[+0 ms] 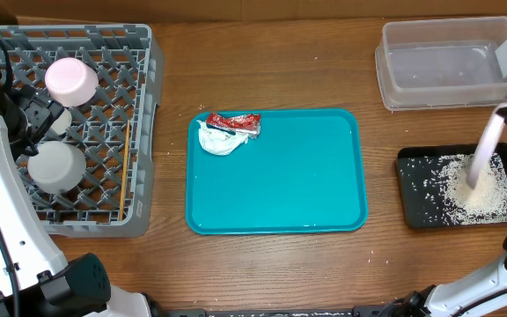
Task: Sort waste into correct bins and load items into the dishwasher
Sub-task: 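Hold the plate upright over the black tray, shaking rice off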
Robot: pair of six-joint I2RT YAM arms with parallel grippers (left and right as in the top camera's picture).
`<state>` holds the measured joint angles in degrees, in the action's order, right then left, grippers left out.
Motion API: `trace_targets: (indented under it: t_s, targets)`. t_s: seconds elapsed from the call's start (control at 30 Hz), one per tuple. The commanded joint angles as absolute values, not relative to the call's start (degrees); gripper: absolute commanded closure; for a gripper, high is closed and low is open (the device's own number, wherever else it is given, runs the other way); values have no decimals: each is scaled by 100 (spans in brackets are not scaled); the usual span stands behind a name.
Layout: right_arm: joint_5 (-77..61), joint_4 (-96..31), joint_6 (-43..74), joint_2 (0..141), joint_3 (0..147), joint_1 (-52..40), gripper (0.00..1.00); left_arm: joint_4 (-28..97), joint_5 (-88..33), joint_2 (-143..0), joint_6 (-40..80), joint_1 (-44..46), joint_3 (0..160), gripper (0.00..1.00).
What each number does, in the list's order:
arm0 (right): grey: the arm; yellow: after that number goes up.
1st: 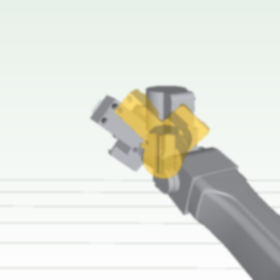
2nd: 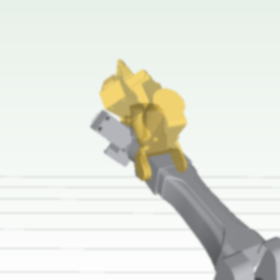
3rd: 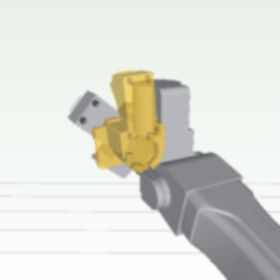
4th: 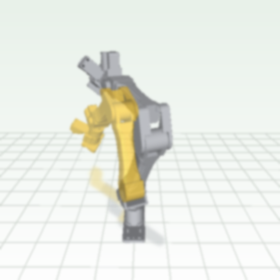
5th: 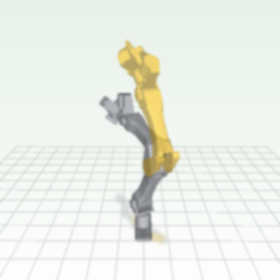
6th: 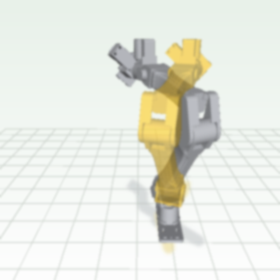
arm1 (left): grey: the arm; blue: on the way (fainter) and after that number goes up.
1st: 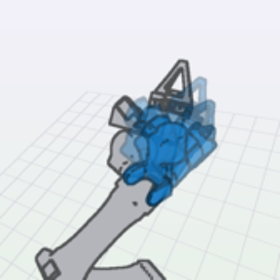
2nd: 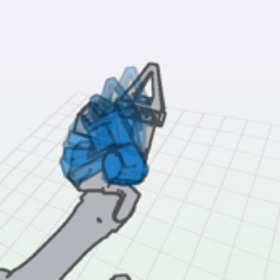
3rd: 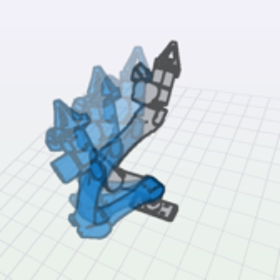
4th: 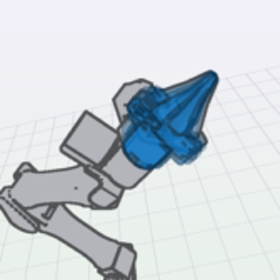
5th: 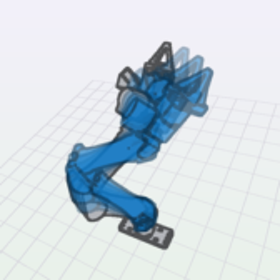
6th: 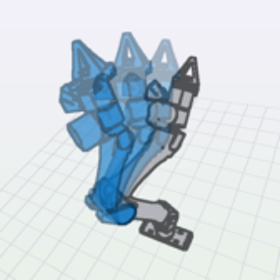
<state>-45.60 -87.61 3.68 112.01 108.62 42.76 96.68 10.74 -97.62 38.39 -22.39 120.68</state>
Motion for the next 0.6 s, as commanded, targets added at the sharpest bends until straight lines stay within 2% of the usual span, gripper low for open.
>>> trace_targets:
  t_s: [0.0, 0.03, 0.1, 0.23, 0.37, 0.43, 0.5, 0.53, 0.57]
  targets:
    - [-4515, -8788, 517, 11102, 10831, 4303, 96, 9679, 1090, -9815, 3728, -2244, 12092, 0]
    - [-4851, -8831, 110, 11102, 10831, 4296, 96, 9679, 1090, -9815, 3728, -2244, 12092, 0]
    - [-4803, -8801, 38, 11104, 10831, 4274, 96, 9679, 1090, -9815, 3728, -2244, 12092, 0]
    - [-3927, -8665, 969, 11104, 10831, 4265, 96, 9679, 1090, -9815, 3728, -2244, 12092, 0]
    - [-5288, -8868, -425, 11104, 10831, 4252, 96, 9679, 1090, -9815, 3728, -2244, 12092, 0]
    - [-5011, -8790, -23, 11102, 10831, 4244, 96, 9679, 1090, -9815, 3728, -2244, 12092, 0]
    - [-4034, -8702, 996, 11102, 10831, 4244, 96, 9679, 1090, -9815, 3728, -2244, 12092, 0]
    - [-3732, -8661, 1153, 11104, 10831, 4244, 96, 9679, 1090, -9815, 3728, -2244, 12092, 0]
    - [-3861, -8624, 799, 11104, 10831, 4244, 96, 9679, 1090, -9815, 3728, -2244, 12092, 0]
